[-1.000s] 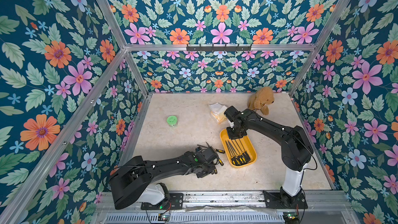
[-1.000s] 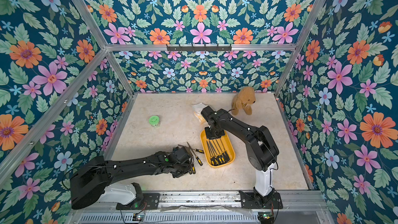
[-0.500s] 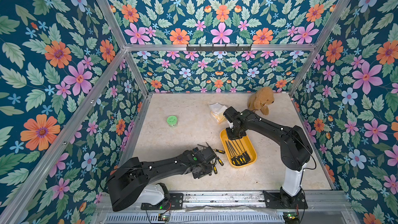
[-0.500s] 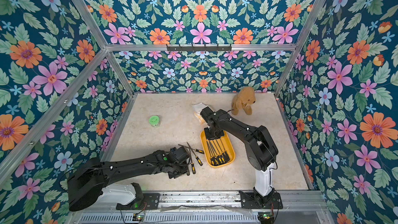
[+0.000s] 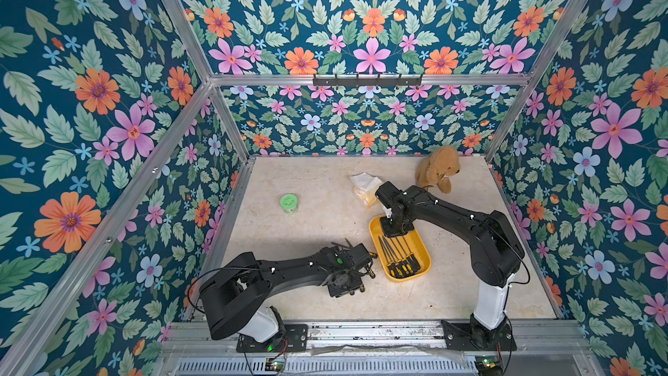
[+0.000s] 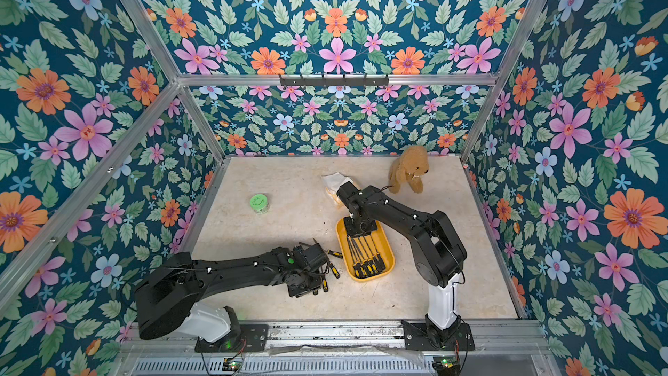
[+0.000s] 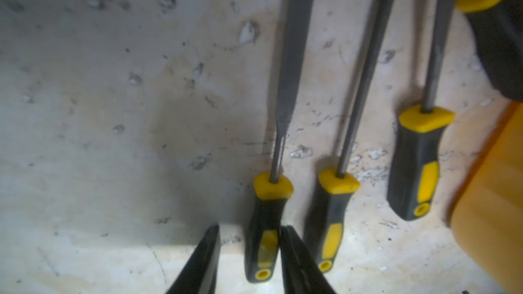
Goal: Put the file tool into the storage box
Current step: Pick up the file tool from the center of the board.
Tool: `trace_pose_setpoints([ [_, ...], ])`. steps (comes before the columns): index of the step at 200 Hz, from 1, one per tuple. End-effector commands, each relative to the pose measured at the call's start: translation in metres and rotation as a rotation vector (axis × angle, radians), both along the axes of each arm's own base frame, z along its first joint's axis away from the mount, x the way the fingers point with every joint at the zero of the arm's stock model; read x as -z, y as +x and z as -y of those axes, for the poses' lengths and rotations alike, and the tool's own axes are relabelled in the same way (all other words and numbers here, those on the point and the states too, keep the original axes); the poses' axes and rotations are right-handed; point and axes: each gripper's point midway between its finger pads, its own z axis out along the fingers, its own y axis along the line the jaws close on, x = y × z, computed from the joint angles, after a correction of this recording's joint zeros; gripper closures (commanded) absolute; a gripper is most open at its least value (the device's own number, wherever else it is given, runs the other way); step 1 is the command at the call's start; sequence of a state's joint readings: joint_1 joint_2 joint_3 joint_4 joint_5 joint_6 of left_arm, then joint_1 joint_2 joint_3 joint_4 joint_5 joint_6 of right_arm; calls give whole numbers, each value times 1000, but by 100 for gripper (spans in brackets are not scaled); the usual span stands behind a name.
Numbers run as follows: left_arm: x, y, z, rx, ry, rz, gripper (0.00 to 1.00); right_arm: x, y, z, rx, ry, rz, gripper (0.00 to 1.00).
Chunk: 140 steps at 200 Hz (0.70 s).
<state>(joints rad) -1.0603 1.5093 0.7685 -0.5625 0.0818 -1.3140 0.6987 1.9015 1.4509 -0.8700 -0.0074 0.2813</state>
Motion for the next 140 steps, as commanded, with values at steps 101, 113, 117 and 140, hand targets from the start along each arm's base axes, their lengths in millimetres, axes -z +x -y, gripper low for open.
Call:
trace_pose_setpoints([
  [101, -89, -3, 28, 236, -380, 157, 100, -74, -9, -79, 26, 601, -61, 68],
  [113, -90, -5, 31, 261, -389, 156, 100, -84, -12, -91, 40, 705, -90, 67],
  [117, -90, -5, 31, 267, -385, 155, 100, -85, -14, -94, 43, 732, -102, 67],
  [140, -88, -5, 32, 278, -369, 145, 100, -89, -24, -109, 45, 831, -143, 67],
])
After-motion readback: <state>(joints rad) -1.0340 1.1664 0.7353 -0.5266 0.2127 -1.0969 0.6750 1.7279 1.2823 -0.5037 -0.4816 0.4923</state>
